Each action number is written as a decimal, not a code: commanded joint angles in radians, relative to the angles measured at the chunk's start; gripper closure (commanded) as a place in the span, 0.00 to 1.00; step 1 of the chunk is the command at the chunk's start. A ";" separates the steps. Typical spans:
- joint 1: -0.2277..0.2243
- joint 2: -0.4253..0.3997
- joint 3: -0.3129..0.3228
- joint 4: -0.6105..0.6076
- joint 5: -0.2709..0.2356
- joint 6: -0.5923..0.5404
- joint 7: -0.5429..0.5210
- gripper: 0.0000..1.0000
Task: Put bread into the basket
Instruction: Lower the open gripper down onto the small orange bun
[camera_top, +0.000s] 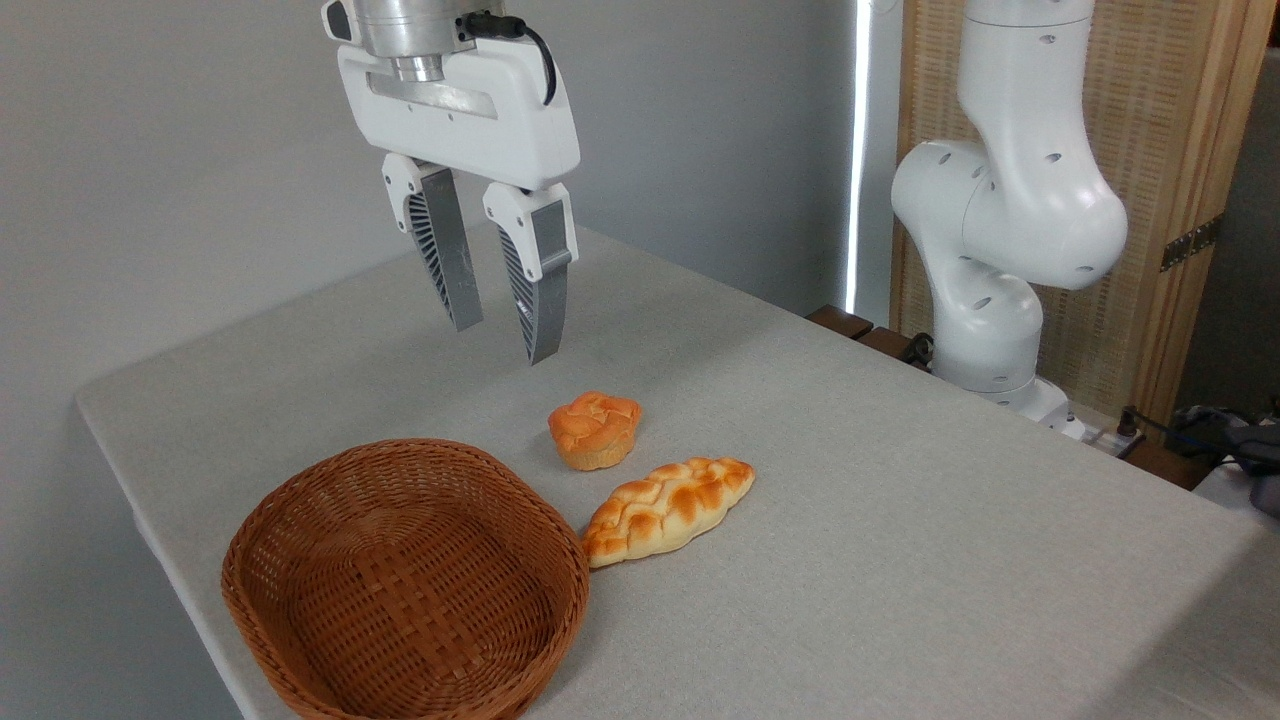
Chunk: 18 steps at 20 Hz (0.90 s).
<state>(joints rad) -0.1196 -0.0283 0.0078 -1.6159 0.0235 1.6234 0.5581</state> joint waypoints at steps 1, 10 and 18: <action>-0.003 -0.004 -0.003 -0.018 -0.006 -0.027 -0.004 0.00; -0.006 -0.001 -0.009 -0.039 -0.008 -0.019 -0.010 0.00; -0.011 -0.146 -0.104 -0.345 -0.030 0.205 0.003 0.00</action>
<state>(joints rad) -0.1300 -0.0486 -0.0671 -1.7538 0.0211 1.6771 0.5585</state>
